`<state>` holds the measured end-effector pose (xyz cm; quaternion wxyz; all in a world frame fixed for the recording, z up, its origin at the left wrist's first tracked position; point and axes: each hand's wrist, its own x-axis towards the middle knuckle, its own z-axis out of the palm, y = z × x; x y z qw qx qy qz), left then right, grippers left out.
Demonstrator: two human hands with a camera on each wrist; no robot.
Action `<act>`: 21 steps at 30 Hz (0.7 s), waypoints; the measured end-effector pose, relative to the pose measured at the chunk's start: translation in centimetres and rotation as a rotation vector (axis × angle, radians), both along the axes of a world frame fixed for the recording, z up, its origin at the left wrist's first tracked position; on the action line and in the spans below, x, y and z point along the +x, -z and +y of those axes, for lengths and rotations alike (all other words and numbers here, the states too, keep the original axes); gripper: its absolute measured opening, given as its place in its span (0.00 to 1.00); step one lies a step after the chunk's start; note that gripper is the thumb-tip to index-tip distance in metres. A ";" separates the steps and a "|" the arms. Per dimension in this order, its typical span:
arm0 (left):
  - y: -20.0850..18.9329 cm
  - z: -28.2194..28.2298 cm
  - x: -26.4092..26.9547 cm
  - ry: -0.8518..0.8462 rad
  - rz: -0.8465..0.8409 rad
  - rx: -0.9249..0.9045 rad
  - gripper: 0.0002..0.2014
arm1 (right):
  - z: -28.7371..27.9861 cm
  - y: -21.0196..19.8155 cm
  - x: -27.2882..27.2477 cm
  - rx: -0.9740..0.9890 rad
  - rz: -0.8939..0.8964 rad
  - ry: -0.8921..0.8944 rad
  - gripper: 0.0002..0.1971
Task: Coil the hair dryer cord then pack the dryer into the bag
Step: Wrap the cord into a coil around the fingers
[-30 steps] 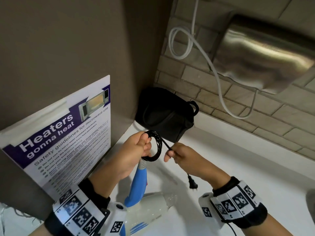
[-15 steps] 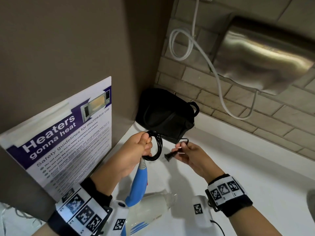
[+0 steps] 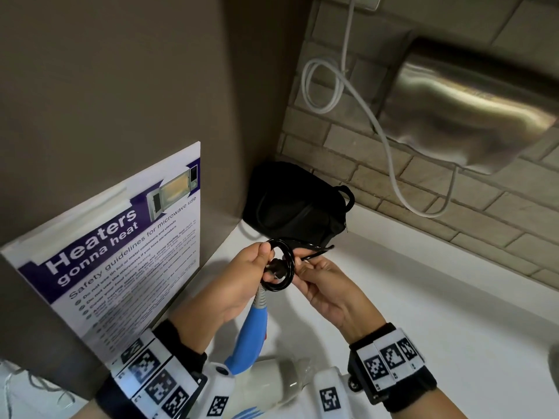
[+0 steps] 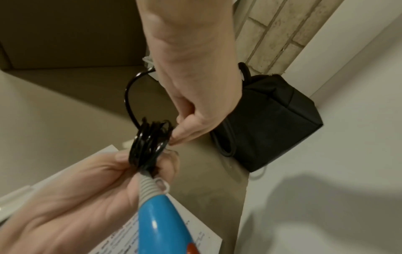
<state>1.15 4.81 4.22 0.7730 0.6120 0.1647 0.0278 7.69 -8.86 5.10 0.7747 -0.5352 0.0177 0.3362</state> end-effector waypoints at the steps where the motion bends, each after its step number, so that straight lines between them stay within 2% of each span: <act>1: 0.1 -0.1 0.0 0.003 0.011 0.003 0.16 | 0.1 0.0 -0.2 -0.002 0.002 -0.029 0.13; 7: 0.8 -0.4 0.4 -0.001 0.040 0.075 0.18 | 0.6 -0.9 -1.2 -0.059 -0.022 -0.162 0.07; 10: 1.5 -0.2 0.8 -0.012 0.056 0.100 0.18 | 0.5 -1.0 -1.3 -0.016 0.028 -0.153 0.19; 12: 1.9 -0.2 1.1 -0.025 0.072 0.098 0.18 | 0.5 -1.2 -1.5 -0.003 0.043 -0.179 0.22; 15: 2.0 -0.7 1.4 -0.041 0.090 0.073 0.16 | 0.4 -1.4 -2.0 -0.182 -0.140 -0.263 0.16; 17: 2.1 -1.1 1.6 -0.059 0.099 0.034 0.13 | 0.2 -1.3 -2.3 -0.356 -0.305 -0.296 0.20; 21: 2.9 -0.6 2.0 -0.110 0.138 0.004 0.17 | -0.2 -0.7 -3.2 -0.576 -0.540 -0.304 0.32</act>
